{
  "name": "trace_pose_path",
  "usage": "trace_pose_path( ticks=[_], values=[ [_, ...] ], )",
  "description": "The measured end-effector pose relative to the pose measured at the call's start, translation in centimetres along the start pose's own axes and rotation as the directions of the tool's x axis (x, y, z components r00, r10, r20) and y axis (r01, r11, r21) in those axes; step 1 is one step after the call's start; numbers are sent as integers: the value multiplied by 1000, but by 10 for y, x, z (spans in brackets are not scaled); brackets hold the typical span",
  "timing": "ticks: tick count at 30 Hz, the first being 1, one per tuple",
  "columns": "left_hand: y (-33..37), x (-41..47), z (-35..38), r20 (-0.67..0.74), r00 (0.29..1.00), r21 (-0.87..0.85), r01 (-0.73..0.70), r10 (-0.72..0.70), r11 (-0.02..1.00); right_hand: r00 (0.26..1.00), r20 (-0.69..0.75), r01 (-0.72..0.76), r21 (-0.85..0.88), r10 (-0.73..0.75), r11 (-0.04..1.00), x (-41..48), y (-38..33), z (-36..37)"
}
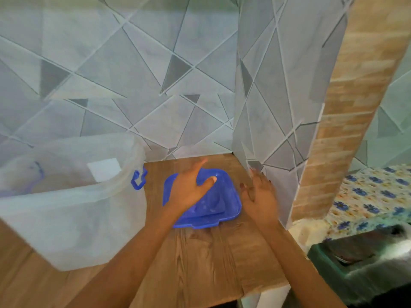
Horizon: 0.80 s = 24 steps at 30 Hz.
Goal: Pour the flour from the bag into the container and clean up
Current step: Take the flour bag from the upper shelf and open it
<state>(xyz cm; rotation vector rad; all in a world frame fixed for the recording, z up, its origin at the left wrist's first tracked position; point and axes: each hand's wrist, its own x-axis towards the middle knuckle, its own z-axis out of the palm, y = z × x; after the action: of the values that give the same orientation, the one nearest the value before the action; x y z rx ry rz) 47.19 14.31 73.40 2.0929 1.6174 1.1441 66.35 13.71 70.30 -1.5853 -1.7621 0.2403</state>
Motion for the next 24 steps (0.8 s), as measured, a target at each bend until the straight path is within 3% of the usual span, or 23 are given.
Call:
trace_pose_path(
  ticks=[3,6,10,14,24],
  values=[
    [37,22,-62,-179,971,105,-141,158,985,974,-202,131,134,-102,982,24,-65,-35],
    [49,29,-132,-322,913,259,-169,250,951,924,-305,283,142,-230,949,37,-135,-60],
    [32,2,-227,-428,870,367,-79,244,927,858,-365,445,174,-362,879,31,-239,-53],
    [-4,-51,-334,-511,824,477,34,246,879,833,-325,529,231,-448,817,4,-348,-14],
    [-68,-177,-607,-638,711,707,390,295,590,663,-320,749,274,-677,604,-50,-620,61]
  ],
)
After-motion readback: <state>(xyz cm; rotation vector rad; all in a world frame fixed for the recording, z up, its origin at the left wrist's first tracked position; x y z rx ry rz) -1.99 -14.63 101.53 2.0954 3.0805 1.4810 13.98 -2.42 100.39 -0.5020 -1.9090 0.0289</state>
